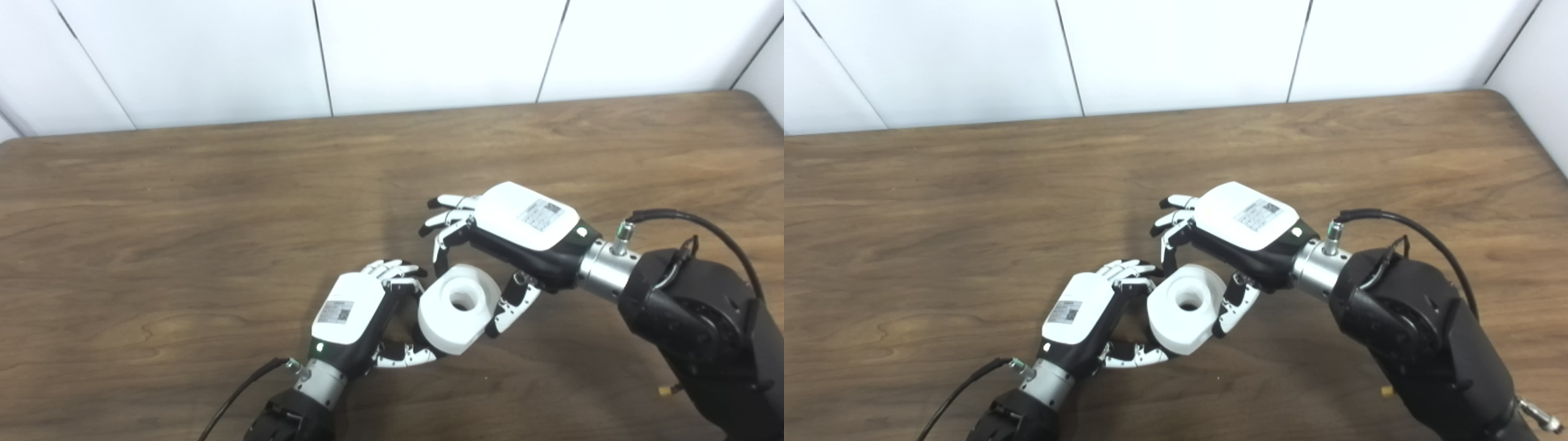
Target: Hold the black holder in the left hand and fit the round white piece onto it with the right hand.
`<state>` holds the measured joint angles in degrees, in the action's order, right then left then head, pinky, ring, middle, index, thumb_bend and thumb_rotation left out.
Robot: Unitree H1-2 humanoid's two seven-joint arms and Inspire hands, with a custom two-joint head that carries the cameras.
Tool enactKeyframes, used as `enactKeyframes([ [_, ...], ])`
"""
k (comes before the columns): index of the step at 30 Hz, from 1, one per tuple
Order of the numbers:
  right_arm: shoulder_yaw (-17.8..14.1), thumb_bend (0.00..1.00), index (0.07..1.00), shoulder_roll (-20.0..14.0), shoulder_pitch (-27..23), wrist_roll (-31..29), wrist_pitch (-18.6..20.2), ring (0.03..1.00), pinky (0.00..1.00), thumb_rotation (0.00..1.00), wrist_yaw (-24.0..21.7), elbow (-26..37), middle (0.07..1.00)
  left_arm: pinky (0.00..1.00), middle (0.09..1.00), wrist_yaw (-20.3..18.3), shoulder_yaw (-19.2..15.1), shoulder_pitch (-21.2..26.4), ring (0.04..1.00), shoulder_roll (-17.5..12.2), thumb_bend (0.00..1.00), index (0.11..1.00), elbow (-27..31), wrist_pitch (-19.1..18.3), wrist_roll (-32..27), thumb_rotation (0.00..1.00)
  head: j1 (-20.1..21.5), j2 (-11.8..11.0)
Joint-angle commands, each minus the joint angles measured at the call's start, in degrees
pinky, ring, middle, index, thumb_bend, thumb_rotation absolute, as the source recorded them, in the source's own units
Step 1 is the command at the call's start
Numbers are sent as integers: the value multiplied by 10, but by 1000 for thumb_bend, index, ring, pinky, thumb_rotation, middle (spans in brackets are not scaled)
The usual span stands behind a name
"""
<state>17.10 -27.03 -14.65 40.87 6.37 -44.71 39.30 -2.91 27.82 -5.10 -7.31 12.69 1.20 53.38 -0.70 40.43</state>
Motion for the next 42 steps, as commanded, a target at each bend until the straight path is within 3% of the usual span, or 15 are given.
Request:
enactKeyframes([
  [1,3,523,483,4,-13,3,-9,937,842,130,-1,6,828,853,795,-25,7,-9,850,-3,519,487,-17,-17,5,57,-1,0],
  [18,7,525,486,11,-22,16,-2,928,820,135,-21,11,825,857,797,-27,4,-11,855,-6,518,487,-12,-18,5,58,-3,-2],
  [21,0,526,488,3,-21,8,1,928,819,140,-25,11,826,857,796,-24,6,-8,854,1,519,487,-20,-19,5,57,-37,-4],
  [34,-11,525,493,-18,-12,-3,0,944,844,148,-40,13,837,853,793,-17,15,-5,853,17,519,487,-37,-24,21,57,-30,-10],
  [35,-10,723,553,-17,-13,-1,0,942,842,171,-40,12,836,854,794,-16,15,-5,852,17,519,487,-37,-23,20,57,-30,-10],
  [37,-7,879,602,-15,-14,2,-1,944,844,188,-41,10,836,853,793,-14,14,-6,850,16,519,487,-38,-21,17,58,-28,-12],
  [42,-4,938,601,-9,-15,6,-1,948,856,172,-44,7,835,856,795,-11,13,-5,853,14,519,487,-42,-20,17,57,-21,-18],
])
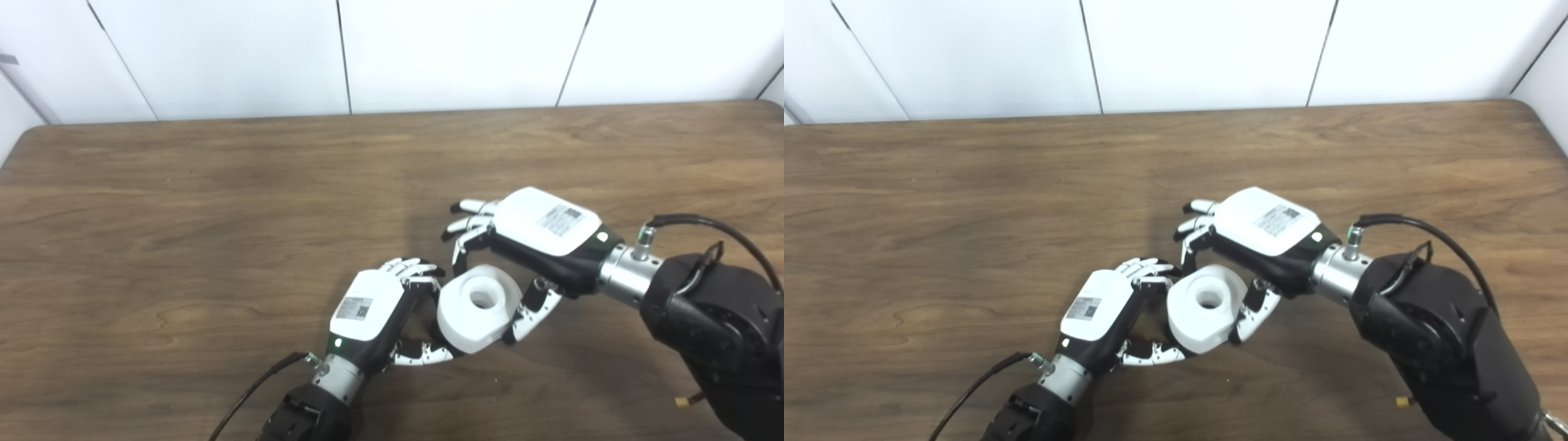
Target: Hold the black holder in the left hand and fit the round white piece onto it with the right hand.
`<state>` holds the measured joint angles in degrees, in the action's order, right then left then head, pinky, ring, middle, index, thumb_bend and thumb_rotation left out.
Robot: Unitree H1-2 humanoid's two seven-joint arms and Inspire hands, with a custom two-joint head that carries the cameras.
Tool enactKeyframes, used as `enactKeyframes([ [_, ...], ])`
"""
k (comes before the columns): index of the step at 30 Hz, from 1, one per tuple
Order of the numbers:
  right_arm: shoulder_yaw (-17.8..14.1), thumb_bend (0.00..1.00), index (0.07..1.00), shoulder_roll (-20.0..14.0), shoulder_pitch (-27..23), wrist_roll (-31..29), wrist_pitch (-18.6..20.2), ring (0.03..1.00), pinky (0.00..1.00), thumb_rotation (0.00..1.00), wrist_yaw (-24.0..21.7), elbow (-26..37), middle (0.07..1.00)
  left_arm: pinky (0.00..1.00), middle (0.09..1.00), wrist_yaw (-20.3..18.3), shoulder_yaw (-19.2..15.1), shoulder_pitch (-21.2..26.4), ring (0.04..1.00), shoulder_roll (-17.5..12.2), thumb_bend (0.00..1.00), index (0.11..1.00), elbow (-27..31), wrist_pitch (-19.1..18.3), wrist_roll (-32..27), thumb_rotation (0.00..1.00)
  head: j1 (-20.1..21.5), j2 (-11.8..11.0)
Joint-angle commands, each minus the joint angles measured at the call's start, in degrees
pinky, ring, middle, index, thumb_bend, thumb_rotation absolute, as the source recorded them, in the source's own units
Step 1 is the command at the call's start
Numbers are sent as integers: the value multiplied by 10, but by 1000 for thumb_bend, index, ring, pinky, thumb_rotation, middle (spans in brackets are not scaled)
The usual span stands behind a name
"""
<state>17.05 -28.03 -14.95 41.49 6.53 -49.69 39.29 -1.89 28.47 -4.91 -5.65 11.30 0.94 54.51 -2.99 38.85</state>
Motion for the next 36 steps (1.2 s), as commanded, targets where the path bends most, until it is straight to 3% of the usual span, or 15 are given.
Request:
enactKeyframes([
  [1,-4,944,608,1,-13,1,-3,946,854,171,5,7,835,856,795,-21,7,-7,853,-3,519,487,-29,-18,6,57,1,-2],
  [11,-10,989,724,-3,-20,0,4,957,857,230,-8,12,878,855,792,-19,6,-7,850,-5,519,486,-28,-16,3,57,0,-3],
  [19,-14,1000,886,-5,-32,6,16,1000,951,355,-38,29,989,856,788,-14,5,-9,849,-9,520,486,-29,-14,1,56,2,-7],
  [23,-14,1000,945,-7,-42,13,16,1000,983,401,-48,37,1000,855,788,-17,4,-10,848,-13,519,487,-25,-15,0,56,7,-10],
  [36,-24,1000,987,-12,-77,15,73,1000,1000,430,-125,67,1000,871,773,-20,-2,-12,849,-22,519,487,-20,-13,-13,57,15,-13],
])
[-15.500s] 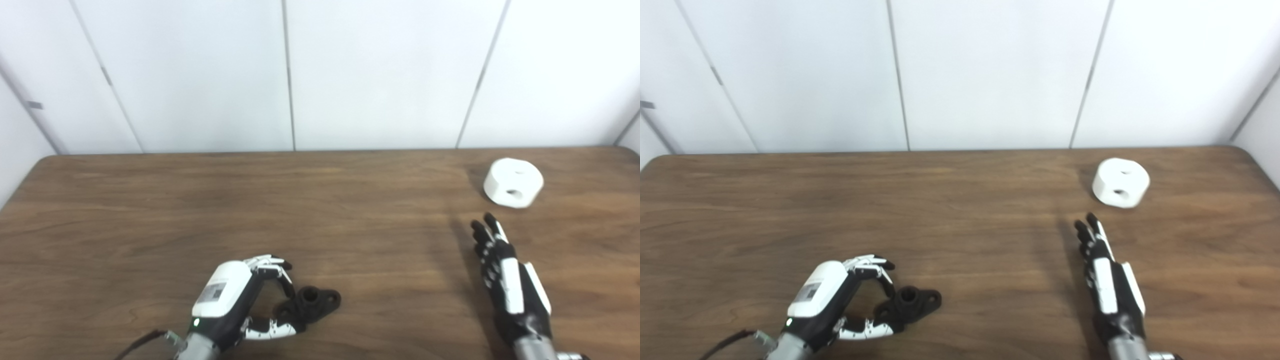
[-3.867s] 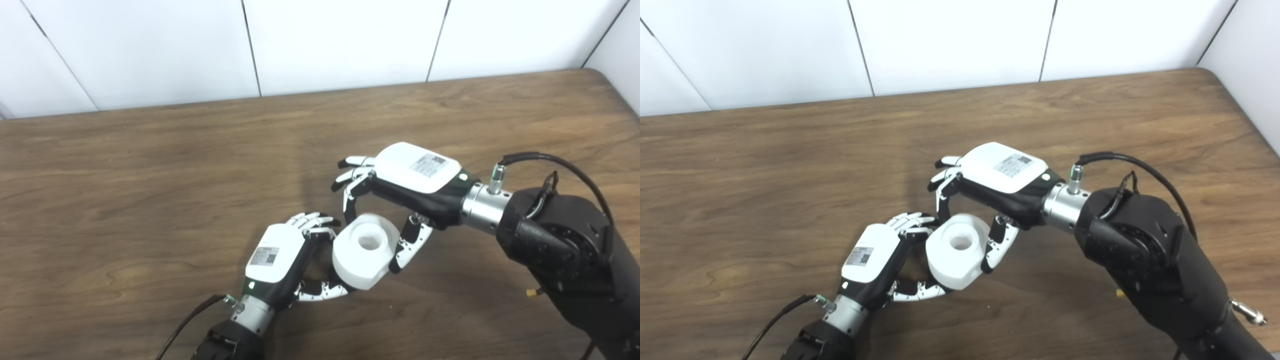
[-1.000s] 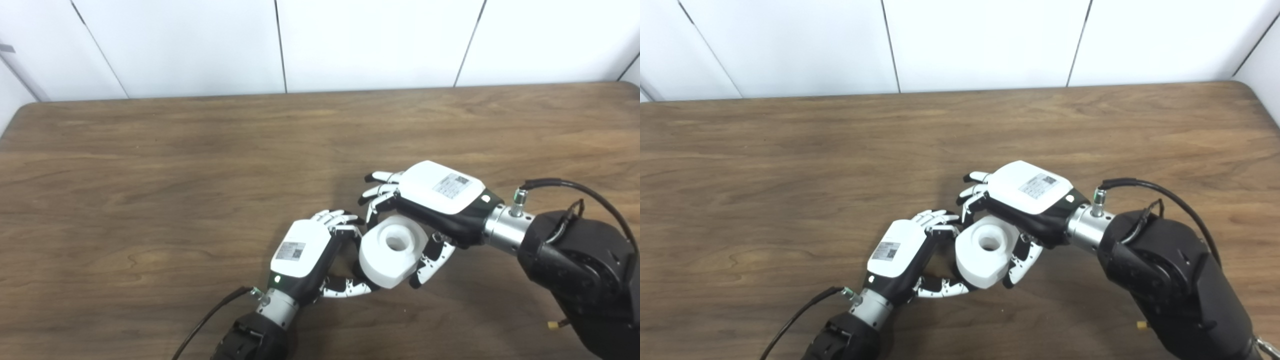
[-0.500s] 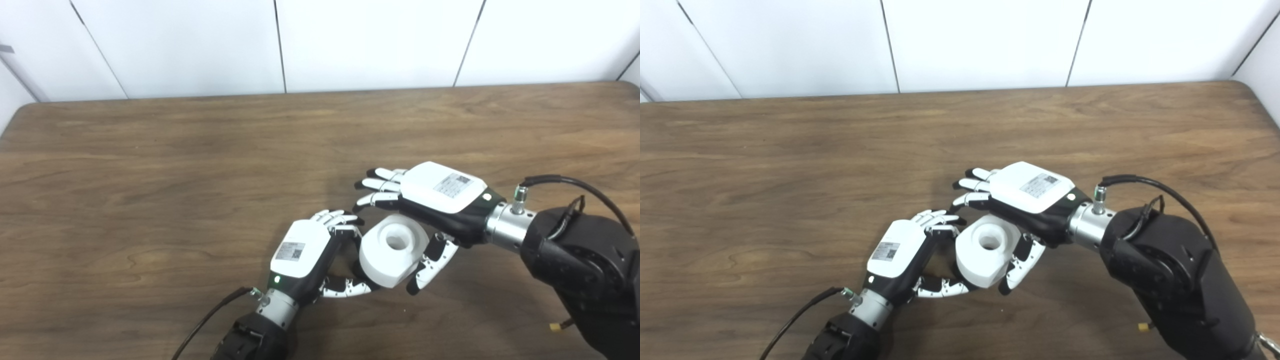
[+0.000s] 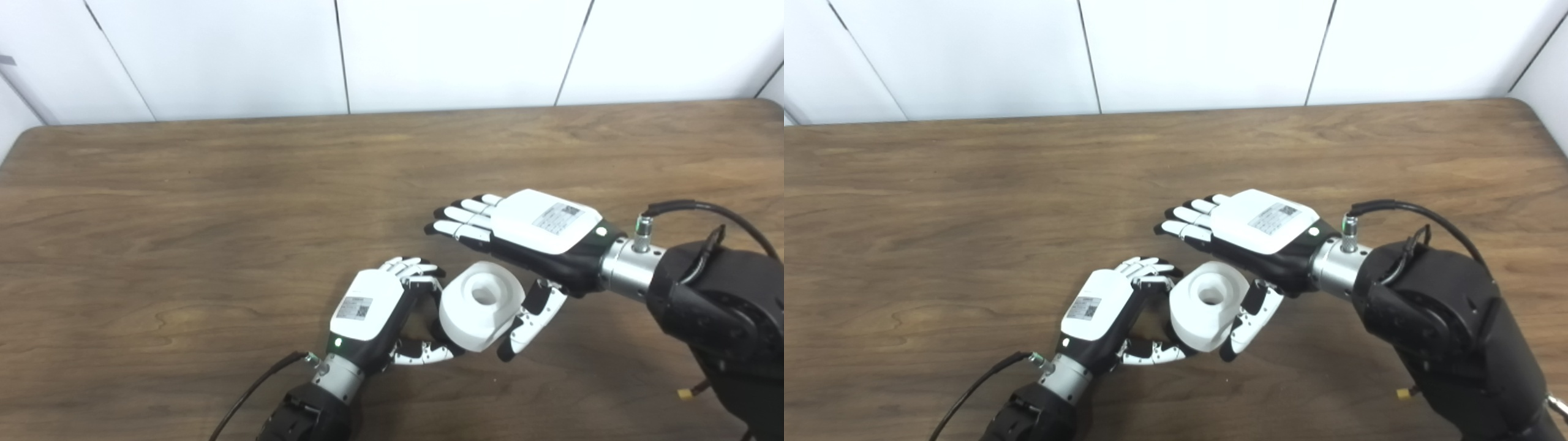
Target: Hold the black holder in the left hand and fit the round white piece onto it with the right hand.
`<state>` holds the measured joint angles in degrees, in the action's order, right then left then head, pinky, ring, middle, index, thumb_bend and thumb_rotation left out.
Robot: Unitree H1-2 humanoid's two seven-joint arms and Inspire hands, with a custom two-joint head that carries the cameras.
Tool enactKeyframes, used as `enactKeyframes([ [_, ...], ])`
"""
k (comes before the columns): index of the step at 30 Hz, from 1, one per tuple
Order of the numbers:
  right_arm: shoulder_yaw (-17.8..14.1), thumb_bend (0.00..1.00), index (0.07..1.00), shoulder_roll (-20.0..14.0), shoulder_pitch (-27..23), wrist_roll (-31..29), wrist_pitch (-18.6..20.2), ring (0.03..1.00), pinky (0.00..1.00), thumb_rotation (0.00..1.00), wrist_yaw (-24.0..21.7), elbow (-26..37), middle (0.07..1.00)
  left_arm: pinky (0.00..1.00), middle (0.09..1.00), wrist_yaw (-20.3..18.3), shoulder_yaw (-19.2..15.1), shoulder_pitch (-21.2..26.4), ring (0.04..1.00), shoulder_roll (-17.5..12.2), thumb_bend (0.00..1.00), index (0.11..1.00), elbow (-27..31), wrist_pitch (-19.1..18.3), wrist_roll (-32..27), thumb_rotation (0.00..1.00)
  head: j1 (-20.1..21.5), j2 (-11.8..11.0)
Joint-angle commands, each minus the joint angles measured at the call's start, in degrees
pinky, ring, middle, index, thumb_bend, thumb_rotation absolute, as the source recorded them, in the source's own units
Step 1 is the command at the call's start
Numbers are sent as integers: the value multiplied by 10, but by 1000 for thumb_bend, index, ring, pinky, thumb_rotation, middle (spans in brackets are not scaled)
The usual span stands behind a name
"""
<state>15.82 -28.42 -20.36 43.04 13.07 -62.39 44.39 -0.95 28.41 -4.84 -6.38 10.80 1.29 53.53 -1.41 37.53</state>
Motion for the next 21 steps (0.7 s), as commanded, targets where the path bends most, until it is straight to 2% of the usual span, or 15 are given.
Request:
enactKeyframes([
  [1,-14,1000,987,-9,-25,-1,11,1000,1000,434,-1,17,1000,873,769,-30,-3,-13,847,-15,519,487,-15,-17,-5,58,-2,1],
  [10,-20,1000,994,-14,-37,-1,17,1000,1000,456,-4,18,1000,872,768,-54,-3,-14,838,-18,523,495,0,-36,-1,71,2,8],
  [11,-20,1000,994,-15,-38,-2,15,1000,1000,460,-2,17,1000,869,771,-57,-3,-13,839,-17,704,574,0,-39,1,114,2,8],
  [12,-20,1000,994,-15,-38,-3,13,1000,1000,460,1,14,1000,866,777,-59,-3,-13,840,-17,828,638,1,-40,3,151,1,11],
  [13,-20,1000,994,-16,-39,-3,10,1000,1000,459,4,11,1000,864,783,-61,-3,-13,841,-16,883,674,1,-42,5,171,3,10],
  [15,-19,1000,994,-15,-38,1,3,1000,1000,461,10,6,1000,865,800,-65,-4,-12,847,-16,940,730,2,-44,9,200,4,10],
  [21,-26,1000,999,-17,-32,3,-9,1000,1000,469,24,-4,1000,883,860,-87,-4,-12,875,-13,996,875,7,-59,24,240,-4,13],
])
